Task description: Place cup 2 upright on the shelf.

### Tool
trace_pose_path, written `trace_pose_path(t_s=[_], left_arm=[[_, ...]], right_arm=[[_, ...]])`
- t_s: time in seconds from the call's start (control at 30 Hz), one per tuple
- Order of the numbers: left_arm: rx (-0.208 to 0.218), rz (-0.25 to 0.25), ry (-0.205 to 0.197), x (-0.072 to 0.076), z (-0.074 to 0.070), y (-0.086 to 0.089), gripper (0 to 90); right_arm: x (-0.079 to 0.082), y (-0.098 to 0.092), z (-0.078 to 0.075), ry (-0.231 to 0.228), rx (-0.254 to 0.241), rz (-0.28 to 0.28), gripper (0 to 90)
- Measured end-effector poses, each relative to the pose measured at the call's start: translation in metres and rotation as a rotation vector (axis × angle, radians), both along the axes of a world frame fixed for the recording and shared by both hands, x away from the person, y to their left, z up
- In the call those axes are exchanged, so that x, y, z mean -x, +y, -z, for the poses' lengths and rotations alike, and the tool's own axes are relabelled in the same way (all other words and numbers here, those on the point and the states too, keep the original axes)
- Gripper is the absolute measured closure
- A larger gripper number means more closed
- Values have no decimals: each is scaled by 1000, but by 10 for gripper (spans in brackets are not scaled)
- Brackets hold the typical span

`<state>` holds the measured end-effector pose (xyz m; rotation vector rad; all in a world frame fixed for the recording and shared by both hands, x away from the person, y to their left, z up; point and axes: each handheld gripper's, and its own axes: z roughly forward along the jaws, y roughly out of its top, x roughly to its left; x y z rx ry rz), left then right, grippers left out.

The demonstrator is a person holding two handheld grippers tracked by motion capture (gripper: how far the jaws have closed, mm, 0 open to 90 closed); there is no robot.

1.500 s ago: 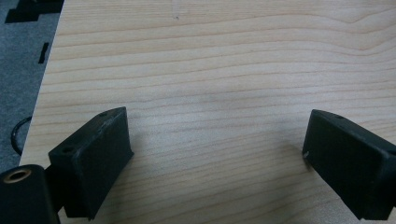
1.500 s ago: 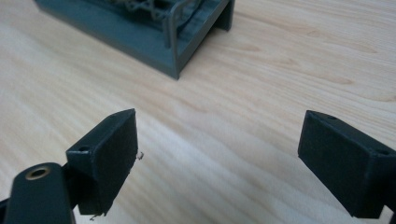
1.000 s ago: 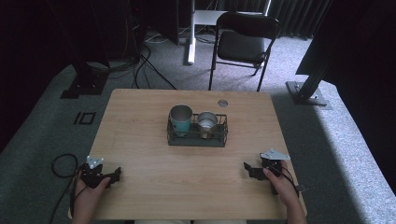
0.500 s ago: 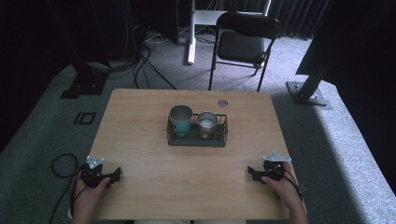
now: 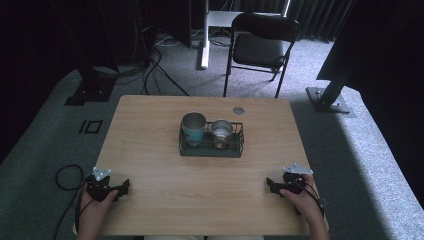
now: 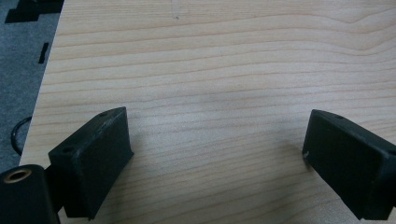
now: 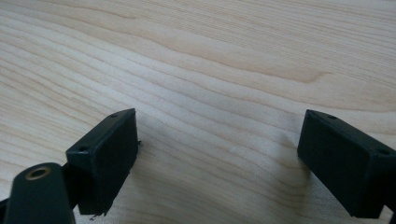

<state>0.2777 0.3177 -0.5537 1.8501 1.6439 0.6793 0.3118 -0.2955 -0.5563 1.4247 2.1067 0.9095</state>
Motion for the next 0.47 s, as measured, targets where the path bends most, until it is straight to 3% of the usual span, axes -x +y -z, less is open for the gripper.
trace_pose_path(t_s=[0.47], left_arm=[[0, 0, 0, 0, 0, 0, 84]], right_arm=[[-1, 1, 0, 1, 1, 10, 110]])
